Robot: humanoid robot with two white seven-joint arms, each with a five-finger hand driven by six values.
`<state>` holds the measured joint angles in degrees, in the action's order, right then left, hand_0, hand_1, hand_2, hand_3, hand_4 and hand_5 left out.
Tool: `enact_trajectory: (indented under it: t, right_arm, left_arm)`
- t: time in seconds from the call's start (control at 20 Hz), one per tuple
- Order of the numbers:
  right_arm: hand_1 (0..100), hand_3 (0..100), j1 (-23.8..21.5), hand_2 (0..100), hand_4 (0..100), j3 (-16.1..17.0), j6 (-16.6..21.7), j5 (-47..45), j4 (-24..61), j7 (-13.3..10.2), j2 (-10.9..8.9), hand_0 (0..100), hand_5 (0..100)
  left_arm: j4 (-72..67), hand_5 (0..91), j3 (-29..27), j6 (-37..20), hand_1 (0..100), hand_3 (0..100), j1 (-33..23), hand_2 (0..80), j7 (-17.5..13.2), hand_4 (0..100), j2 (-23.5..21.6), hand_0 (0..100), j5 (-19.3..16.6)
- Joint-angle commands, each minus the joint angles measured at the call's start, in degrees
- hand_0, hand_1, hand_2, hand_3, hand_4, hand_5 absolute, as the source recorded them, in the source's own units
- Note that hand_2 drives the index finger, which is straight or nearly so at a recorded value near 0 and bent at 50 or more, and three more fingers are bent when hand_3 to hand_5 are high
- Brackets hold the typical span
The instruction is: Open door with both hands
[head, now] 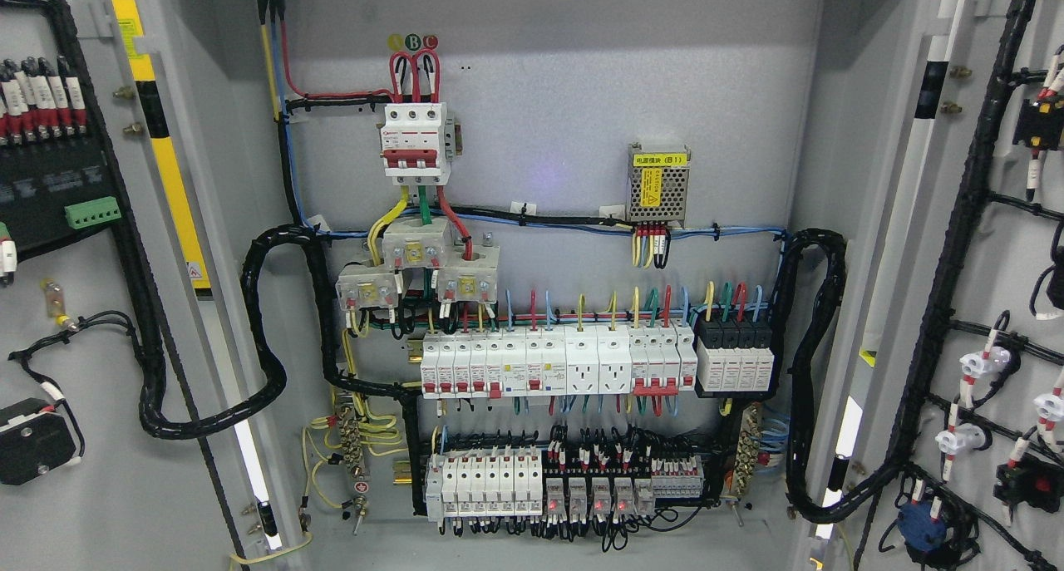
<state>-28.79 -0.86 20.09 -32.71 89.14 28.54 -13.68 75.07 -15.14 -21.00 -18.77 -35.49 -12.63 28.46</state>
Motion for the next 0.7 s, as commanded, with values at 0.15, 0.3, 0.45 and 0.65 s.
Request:
enact_trajectory:
  t: [0.15,0.3,0.45,0.65]
  right_arm:
    - [0,0,3.74,0,0,-10.48,-0.23,7.37,-37.34,-0.85,4.8,22,0]
    - [0,0,8.04,0,0,-9.69,-0.49,12.57,-49.81,-2.16,7.26,22,0]
    - [0,0,12.43,0,0,-10.22,-0.67,12.76,-61.68,-6.9,8.32,22,0]
    - [0,0,14.82,0,0,-10.31,-4.25,18.79,-67.87,-10.34,8.58,21,0]
  left_arm:
    - [-67.81,0.0,7.4,0.26,0,0,19.01,0.0,-0.11,0,8.15,0,-2.09]
    - [-71.99,0.0,9.32,0.34,0,0,19.65,0.0,-0.46,0,8.06,0,-2.79]
    - [-74.7,0.0,17.22,0.69,0,0,18.6,0.0,-0.2,0,8.06,0,-8.14]
    - [-81.83,0.0,20.85,1.13,0,0,18.42,0.0,6.54,0,8.06,0,-12.28]
